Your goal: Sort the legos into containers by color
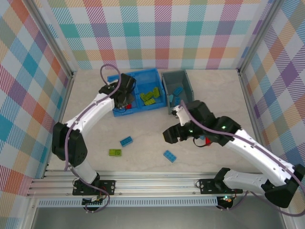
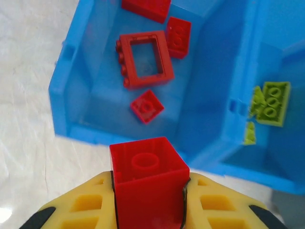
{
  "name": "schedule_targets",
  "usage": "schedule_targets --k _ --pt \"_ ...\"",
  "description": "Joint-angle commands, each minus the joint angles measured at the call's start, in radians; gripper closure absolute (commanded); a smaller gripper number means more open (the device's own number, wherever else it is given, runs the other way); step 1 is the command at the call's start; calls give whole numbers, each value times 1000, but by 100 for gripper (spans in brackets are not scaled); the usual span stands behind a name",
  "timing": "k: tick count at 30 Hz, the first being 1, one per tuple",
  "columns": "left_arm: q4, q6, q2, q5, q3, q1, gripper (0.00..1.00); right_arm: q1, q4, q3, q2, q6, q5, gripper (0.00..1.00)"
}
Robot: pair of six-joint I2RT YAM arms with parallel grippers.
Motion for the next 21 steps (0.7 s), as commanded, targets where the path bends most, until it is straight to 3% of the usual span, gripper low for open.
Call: schedule_targets --k 1,7,16,21 --pt "121 210 95 113 37 65 73 47 202 -36 19 -3 132 27" --pt "247 277 221 286 90 157 71 120 305 -33 104 -11 190 27" --pt "250 273 324 330 140 179 67 135 309 -36 119 5 204 27" --pt "239 257 334 326 139 189 58 136 303 -49 106 19 200 26"
